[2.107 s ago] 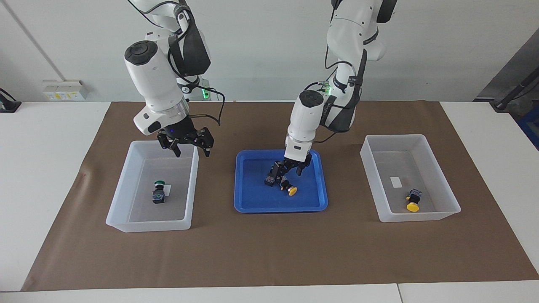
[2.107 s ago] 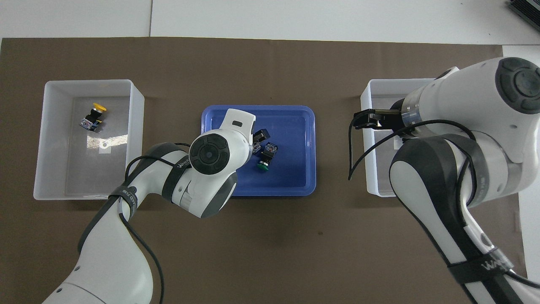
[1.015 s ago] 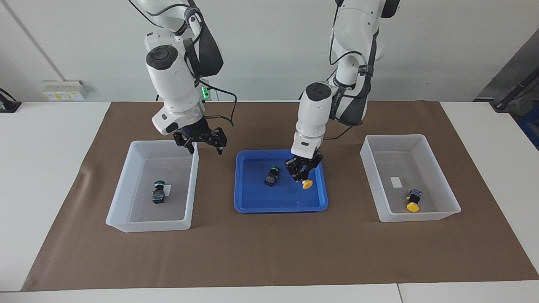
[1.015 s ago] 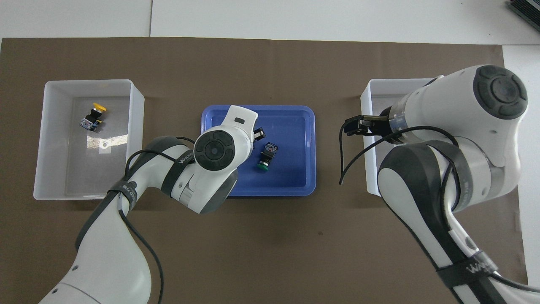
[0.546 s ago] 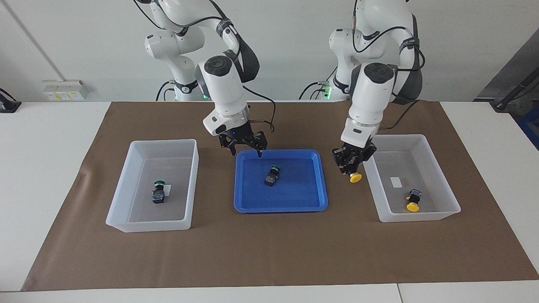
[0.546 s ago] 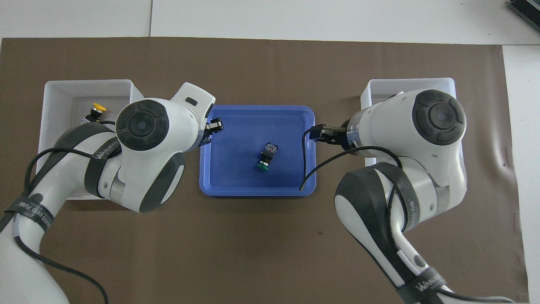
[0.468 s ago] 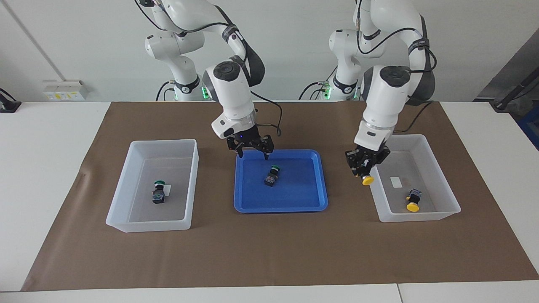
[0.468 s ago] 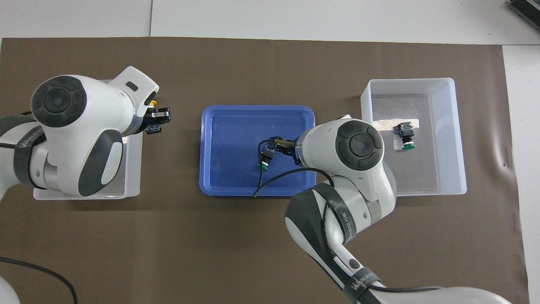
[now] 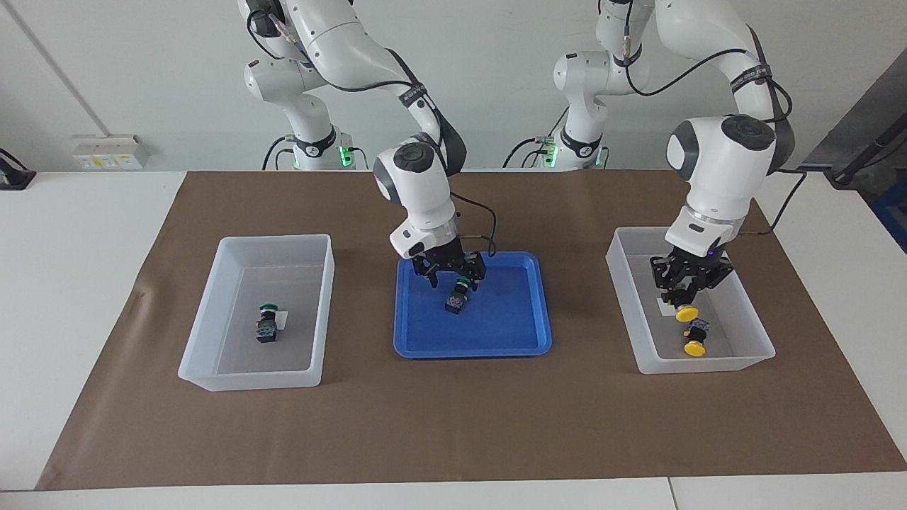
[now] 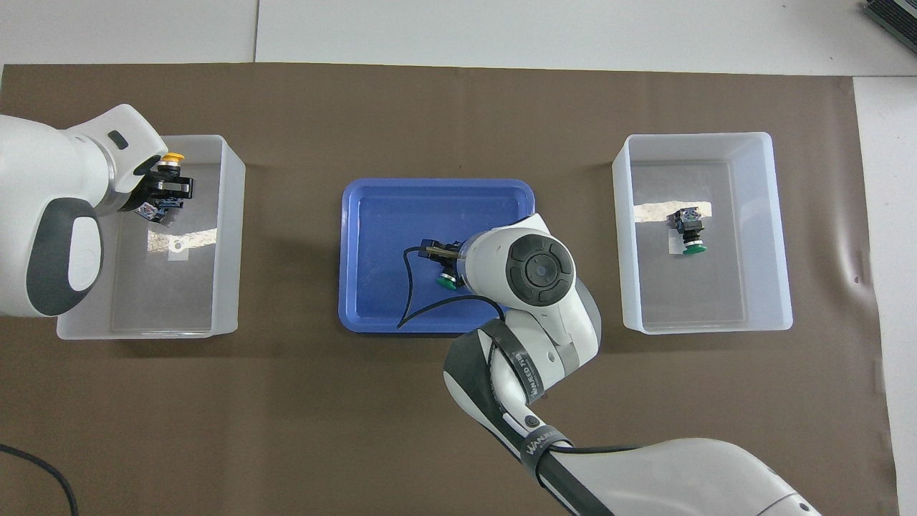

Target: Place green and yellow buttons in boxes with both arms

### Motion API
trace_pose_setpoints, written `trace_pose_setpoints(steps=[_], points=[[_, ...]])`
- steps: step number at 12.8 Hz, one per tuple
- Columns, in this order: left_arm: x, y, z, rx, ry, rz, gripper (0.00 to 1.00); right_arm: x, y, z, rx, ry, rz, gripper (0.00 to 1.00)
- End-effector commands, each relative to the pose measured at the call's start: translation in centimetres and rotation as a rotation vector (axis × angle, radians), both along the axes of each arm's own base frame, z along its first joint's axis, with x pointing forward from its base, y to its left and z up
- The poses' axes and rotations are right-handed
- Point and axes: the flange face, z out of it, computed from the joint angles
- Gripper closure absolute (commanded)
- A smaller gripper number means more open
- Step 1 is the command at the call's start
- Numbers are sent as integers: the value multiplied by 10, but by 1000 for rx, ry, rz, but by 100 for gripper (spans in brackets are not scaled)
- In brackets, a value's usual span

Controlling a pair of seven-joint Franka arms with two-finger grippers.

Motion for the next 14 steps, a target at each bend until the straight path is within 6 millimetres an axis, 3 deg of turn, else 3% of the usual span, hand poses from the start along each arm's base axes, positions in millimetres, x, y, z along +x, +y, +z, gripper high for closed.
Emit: trace_pose_setpoints(steps=[1,3,4,5,6,9,11,12,13,14], points=[[-4,27,-12,43,-27,-121,100,4,6,-16,-28,-24,21,0],[-7,38,-23,67,-8,-192,100,1,1,-23,-60,-12,42,0],[-8,37,-39,83,18,-261,100,2,-1,-25,-82,-20,60,0],[-5,38,-55,95,32,-318,100,2,-1,-25,-87,-22,66,10],[-2,38,-67,98,37,-333,100,1,0,-25,-88,-20,67,29],[0,37,-96,95,77,-356,100,0,2,-24,-91,-11,61,100],[2,39,-113,97,87,-371,100,5,3,-12,-96,-5,53,100],[2,40,-115,96,90,-372,100,15,-7,10,-109,4,39,100],[2,39,-115,96,92,-373,60,24,-21,43,-121,13,15,100],[1,40,-117,99,95,-388,1,32,-42,75,-127,15,-8,100]])
